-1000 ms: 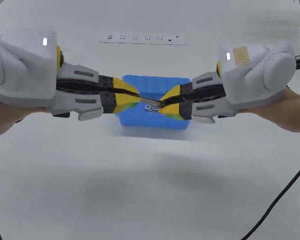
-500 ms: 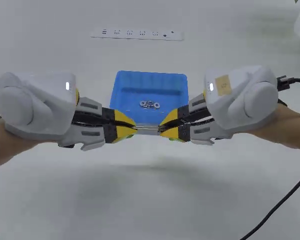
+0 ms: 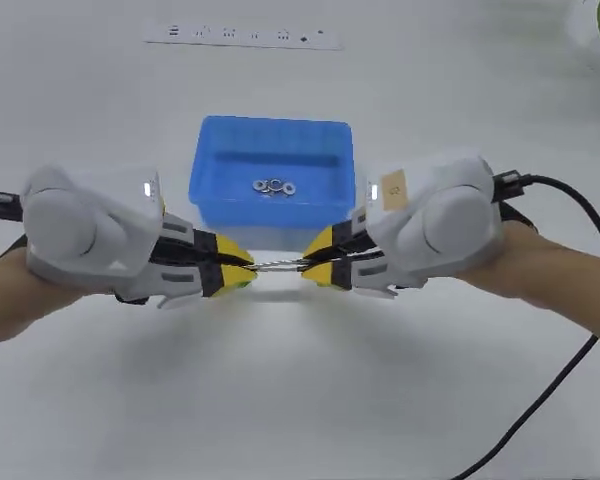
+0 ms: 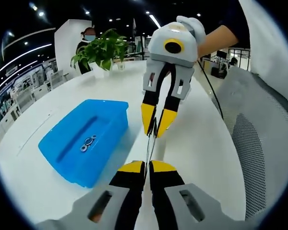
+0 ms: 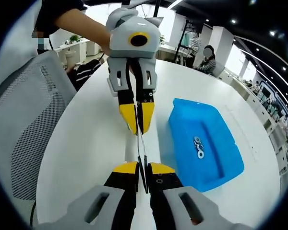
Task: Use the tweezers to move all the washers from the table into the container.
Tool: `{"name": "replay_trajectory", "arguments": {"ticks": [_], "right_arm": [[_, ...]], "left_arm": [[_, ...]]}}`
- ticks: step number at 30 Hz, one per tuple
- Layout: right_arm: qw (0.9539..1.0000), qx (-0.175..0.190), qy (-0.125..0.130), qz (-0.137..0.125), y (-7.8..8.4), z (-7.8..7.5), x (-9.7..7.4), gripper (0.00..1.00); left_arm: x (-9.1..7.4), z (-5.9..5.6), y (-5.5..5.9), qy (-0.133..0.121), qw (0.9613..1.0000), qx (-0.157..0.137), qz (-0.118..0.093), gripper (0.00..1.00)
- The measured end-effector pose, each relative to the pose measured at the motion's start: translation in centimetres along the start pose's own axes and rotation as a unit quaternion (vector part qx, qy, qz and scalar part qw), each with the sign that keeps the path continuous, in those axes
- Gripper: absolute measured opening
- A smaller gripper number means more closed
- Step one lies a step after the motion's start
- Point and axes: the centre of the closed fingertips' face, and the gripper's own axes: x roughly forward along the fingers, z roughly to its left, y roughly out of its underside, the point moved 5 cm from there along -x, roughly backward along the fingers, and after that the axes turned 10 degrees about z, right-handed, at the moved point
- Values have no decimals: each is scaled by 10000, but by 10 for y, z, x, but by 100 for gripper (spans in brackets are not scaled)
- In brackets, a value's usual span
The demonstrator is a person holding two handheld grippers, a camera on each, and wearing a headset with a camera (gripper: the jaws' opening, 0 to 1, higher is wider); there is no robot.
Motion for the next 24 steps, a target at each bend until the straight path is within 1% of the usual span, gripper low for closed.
{"name": "replay_trajectory", "arguments": {"ticks": [2,5,8,10,13,15,17,18,20,22,24], "right_arm": [[10000,59,-41,56,3,0,3,8],[9997,211,-102,114,7,1,8,8],[9996,200,-113,171,9,4,11,9],[9996,196,-101,154,8,4,11,9],[9996,173,-146,169,8,4,11,10],[9994,218,-218,174,7,6,11,11],[9992,254,-226,202,7,5,11,11],[9990,307,-235,233,7,6,11,11],[9976,515,-371,287,7,7,11,11],[9968,627,-392,319,7,5,11,12],[9966,585,-456,358,6,7,11,13]], "left_arm": [[4,1,2,70,9999,-61,70,8],[7,3,3,82,9998,-114,135,9],[8,1,5,120,9997,-97,178,9],[10,0,7,123,9996,-86,238,9],[10,-1,8,153,9995,-129,239,9],[9,-1,8,162,9995,-123,236,10],[9,0,8,150,9995,-176,216,10],[9,1,8,140,9995,-224,195,10],[9,1,8,166,9993,-286,194,11],[8,1,8,180,9993,-221,229,13],[8,-1,8,232,9992,-219,249,15]]}}
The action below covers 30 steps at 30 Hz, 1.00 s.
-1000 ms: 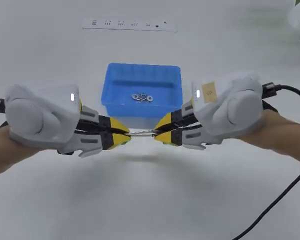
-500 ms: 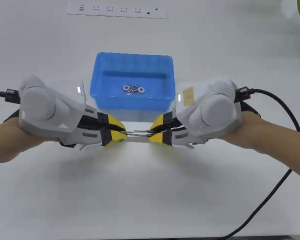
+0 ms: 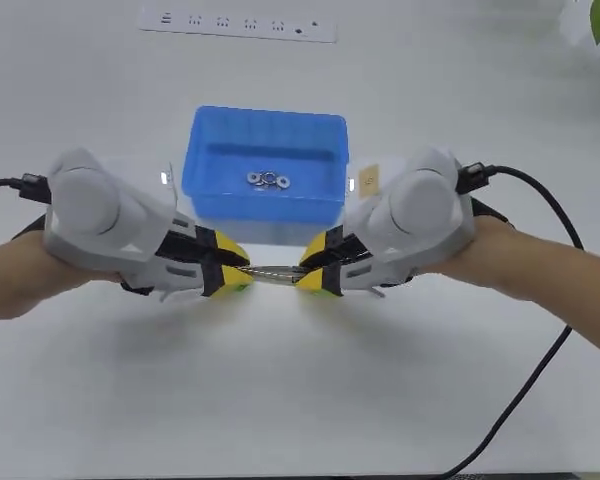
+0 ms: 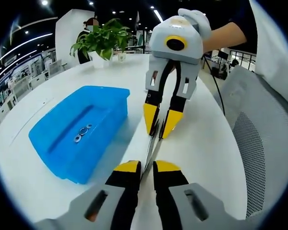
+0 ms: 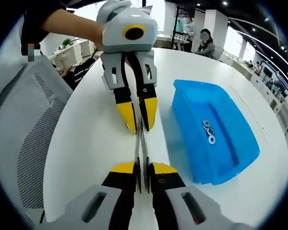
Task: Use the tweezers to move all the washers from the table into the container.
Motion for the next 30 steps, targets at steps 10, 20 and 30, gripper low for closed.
{"name": "replay_trajectory", "arguments": {"ticks": [10,20,30], "right_arm": [[9993,-124,323,167,4,-1,-8,23],[9952,548,711,-390,31,17,-46,30],[9692,1458,1202,-1580,37,24,-112,42]], "left_arm": [[-11,-2,8,-217,9995,4,231,24],[-59,-17,11,-633,9962,-459,-380,47],[-105,-34,-6,-1144,9898,-382,-753,70]]}}
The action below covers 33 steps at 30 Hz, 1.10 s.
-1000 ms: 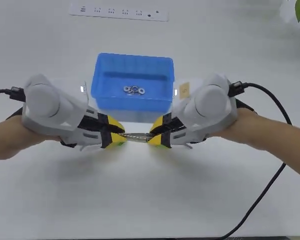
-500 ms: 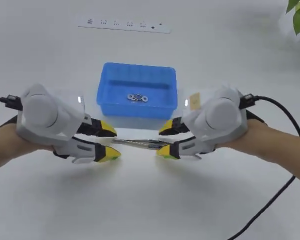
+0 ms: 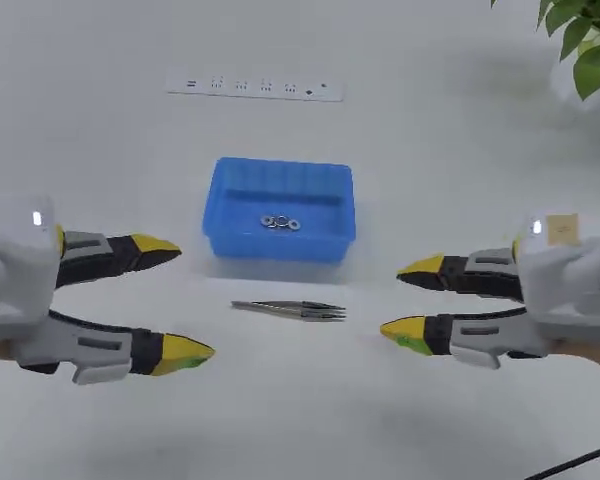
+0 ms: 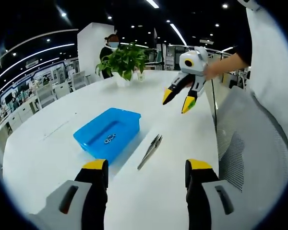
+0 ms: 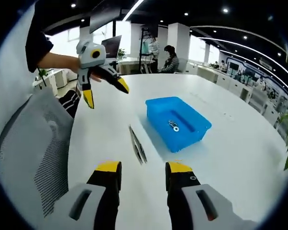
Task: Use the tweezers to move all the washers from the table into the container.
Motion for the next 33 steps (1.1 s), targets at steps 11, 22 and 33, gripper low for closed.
{"name": "replay_trajectory", "arguments": {"ticks": [11,22,33], "right_arm": [[9941,364,525,-876,-22,-2,-38,65],[9971,-326,492,-473,-28,19,-39,94],[9955,-407,541,-663,-43,19,-43,100]], "left_arm": [[-26,-8,-40,-503,9983,218,-199,99],[-48,-10,-54,-1020,9907,-325,-839,100],[-63,-23,-53,-1159,9858,-515,-1104,100]]}}
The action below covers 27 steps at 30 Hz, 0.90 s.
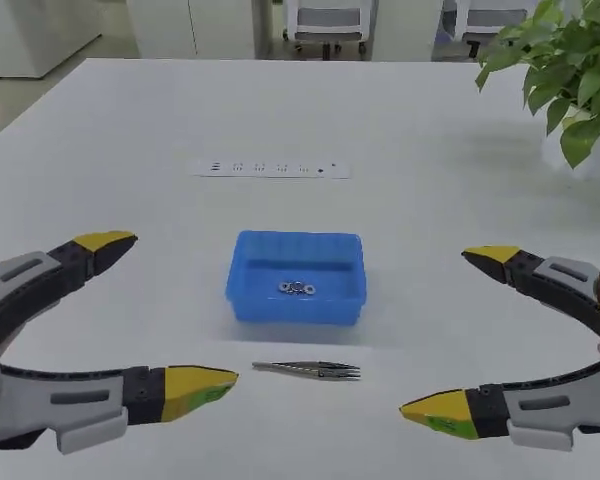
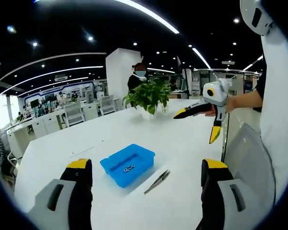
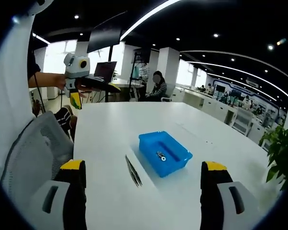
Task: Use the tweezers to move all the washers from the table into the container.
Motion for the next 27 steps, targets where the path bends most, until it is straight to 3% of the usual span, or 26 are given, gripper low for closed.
{"name": "replay_trajectory", "arguments": {"ticks": [4,6,7,13,17,24,27], "right_arm": [[10000,21,-2,-28,0,1,-3,100],[10000,57,13,-46,0,2,-5,100],[9999,79,1,-68,0,2,-5,100],[10000,63,-55,-17,2,6,-4,100],[9999,40,-107,-15,0,9,-3,100],[9999,-25,-138,-53,-4,11,-1,100],[9999,-56,-126,-76,-6,11,-2,100]], "left_arm": [[4,-8,4,-45,10000,13,31,100],[6,-8,2,-178,9997,-58,-132,100],[8,-12,1,-130,9995,-150,-239,100],[14,-21,11,-173,9992,-249,-245,100],[12,-19,14,-189,9995,-223,-154,100],[1,-6,10,-297,9985,-408,-197,100],[-2,-4,10,-330,9989,-314,-127,99]]}}
